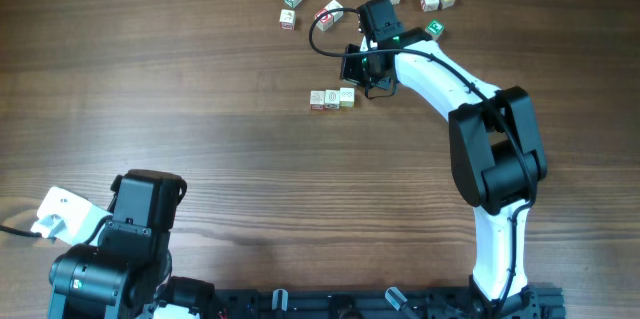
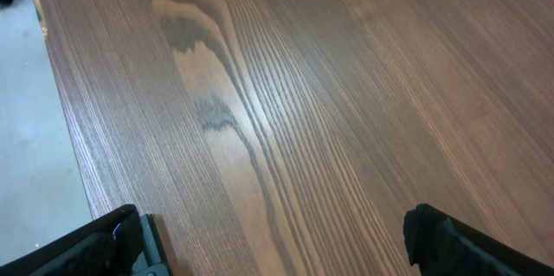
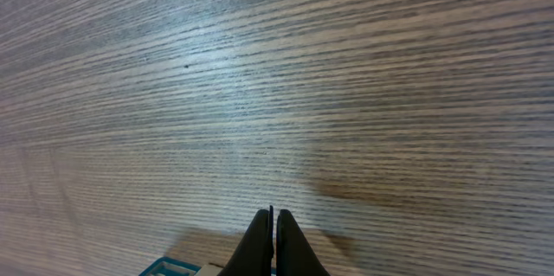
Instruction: Form a horizontal line
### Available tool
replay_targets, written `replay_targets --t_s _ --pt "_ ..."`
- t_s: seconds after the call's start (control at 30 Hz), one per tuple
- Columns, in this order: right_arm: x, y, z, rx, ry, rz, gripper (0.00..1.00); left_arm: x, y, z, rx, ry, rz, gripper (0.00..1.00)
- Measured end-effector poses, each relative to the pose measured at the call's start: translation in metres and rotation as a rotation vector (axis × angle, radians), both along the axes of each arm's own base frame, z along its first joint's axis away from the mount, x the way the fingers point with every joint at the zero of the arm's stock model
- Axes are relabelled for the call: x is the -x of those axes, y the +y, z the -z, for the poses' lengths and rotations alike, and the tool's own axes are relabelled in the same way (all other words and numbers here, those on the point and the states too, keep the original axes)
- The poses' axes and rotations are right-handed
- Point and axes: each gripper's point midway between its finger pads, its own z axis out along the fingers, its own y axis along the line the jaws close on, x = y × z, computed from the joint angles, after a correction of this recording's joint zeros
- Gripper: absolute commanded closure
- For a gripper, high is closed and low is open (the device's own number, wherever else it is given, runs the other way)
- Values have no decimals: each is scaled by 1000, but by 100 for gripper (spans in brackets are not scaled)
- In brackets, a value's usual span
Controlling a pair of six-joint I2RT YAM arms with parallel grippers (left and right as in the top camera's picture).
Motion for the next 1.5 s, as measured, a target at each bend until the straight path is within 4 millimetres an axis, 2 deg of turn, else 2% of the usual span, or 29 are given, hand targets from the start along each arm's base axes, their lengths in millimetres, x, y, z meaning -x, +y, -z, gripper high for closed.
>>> replay_targets --t_s 1.5 --pt "14 5 2 -34 61 -23 95 0 0 0 0 0 0 0"
